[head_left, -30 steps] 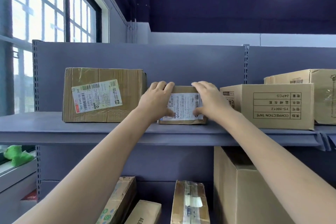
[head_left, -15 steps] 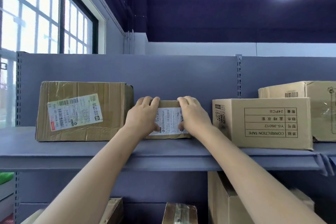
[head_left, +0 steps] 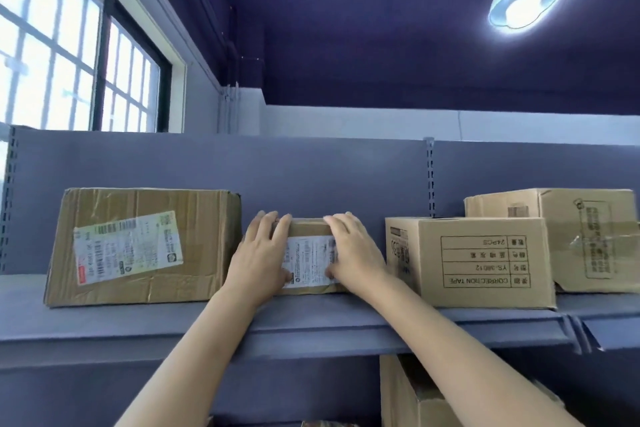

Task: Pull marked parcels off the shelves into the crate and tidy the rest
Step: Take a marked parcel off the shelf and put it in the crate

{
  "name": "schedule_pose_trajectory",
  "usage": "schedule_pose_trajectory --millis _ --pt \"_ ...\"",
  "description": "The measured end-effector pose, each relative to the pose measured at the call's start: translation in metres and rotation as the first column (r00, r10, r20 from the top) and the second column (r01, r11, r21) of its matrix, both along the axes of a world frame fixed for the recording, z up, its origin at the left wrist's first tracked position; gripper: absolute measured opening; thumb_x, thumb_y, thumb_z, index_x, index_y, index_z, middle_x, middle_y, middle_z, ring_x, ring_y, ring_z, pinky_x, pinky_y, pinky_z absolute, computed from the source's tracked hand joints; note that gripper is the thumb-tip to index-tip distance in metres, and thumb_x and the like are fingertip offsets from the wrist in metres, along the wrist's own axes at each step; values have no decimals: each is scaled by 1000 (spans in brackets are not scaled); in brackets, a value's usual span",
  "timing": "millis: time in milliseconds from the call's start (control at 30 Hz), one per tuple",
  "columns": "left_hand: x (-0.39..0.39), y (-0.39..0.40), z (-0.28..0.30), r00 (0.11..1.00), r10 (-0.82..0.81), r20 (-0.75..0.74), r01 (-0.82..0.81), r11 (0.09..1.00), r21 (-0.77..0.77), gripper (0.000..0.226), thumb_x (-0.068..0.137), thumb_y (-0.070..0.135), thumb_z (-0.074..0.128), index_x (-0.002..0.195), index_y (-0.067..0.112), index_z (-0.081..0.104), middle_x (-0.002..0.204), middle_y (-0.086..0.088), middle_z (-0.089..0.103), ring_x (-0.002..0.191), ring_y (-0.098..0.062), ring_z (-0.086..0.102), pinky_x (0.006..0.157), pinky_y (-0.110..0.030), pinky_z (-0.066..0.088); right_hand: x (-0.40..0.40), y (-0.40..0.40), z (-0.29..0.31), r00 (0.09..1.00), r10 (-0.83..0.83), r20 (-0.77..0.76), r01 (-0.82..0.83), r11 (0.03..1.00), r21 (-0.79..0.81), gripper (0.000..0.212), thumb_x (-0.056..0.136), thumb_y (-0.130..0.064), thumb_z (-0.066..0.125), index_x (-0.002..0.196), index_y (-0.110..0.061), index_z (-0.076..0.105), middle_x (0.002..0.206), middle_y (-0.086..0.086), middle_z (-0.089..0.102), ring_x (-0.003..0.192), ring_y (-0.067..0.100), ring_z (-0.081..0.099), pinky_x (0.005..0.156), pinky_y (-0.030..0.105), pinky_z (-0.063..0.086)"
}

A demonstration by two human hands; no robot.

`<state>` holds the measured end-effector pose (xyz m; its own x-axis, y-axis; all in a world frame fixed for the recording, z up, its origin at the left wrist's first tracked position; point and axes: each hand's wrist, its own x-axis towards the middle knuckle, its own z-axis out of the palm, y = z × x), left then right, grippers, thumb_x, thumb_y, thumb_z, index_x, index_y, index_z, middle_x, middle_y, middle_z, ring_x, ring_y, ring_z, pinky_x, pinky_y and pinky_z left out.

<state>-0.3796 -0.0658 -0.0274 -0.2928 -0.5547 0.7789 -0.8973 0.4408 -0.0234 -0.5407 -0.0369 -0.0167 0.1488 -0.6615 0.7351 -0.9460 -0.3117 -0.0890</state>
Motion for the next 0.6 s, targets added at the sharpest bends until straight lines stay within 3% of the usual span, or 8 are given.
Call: schedule_pose_trajectory --millis 67,200,300,433,600 --pt "3 2 -1 1000 -13 23 14 999 -51 89 72 22 73 145 9 24 152 -15 21 144 -33 9 116 -40 16 0 11 1 998 54 44 -54 998 11 79 82 -11 63 146 -16 17 155 0 14 144 17 3 114 28 12" --pt "1 2 -1 998 -50 22 53 984 -168 88 52 15 83 130 0 46 135 -26 47 128 -47 39 101 -54 36 -21 62 12 991 133 12 -131 983 -126 71 87 -16 58 146 -22 19 156 -5 11 144 10 5 109 20 10" --pt "-23 21 3 992 -116 -58 102 972 -210 75 64 11 78 130 -1 46 137 -26 44 130 -45 34 104 -53 33 -61 98 24 993 114 4 -109 958 -264 62 87 -14 58 142 -21 31 152 -3 25 141 10 18 107 17 12" --pt "-74 55 7 959 -248 -134 204 938 -280 55 77 17 59 128 -1 48 134 -22 47 128 -40 35 106 -46 31 -129 118 27 979 74 189 -1 934 -357 50 84 -9 60 132 -11 45 140 4 43 132 17 35 106 21 23" --pt "-145 97 4 881 -313 -354 311 948 -64 63 88 23 59 142 10 29 144 -8 38 134 -25 29 107 -33 25 -193 126 5 921 79 382 54 944 -326 45 85 -13 61 127 -10 47 127 5 49 117 20 46 96 25 36"
